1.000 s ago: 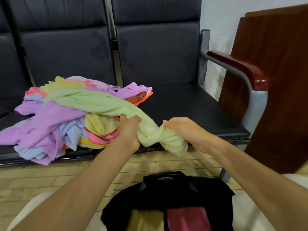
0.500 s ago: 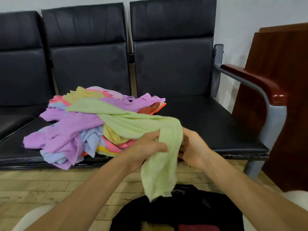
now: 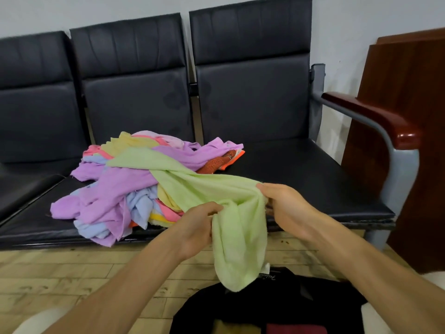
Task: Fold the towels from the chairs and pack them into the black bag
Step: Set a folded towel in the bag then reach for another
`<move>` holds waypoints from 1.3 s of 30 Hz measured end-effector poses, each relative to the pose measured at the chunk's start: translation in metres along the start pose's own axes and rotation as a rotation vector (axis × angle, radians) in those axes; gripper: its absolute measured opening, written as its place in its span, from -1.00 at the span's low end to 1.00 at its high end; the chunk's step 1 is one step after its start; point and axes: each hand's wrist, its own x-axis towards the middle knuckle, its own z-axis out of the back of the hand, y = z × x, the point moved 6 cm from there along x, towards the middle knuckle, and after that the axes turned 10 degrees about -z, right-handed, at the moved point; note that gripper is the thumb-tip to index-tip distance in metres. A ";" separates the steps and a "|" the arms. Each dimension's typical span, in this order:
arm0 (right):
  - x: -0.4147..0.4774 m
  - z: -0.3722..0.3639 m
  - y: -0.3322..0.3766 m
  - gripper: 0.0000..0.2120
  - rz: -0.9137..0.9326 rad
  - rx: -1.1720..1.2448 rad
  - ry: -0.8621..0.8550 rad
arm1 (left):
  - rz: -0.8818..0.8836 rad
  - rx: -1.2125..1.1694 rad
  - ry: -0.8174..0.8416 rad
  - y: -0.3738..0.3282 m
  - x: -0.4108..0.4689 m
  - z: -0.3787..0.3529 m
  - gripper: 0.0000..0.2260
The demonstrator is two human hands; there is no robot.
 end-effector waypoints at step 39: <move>0.002 -0.004 -0.029 -0.79 -0.243 -0.138 0.049 | -0.189 -0.028 -0.063 -0.029 0.003 -0.010 -0.64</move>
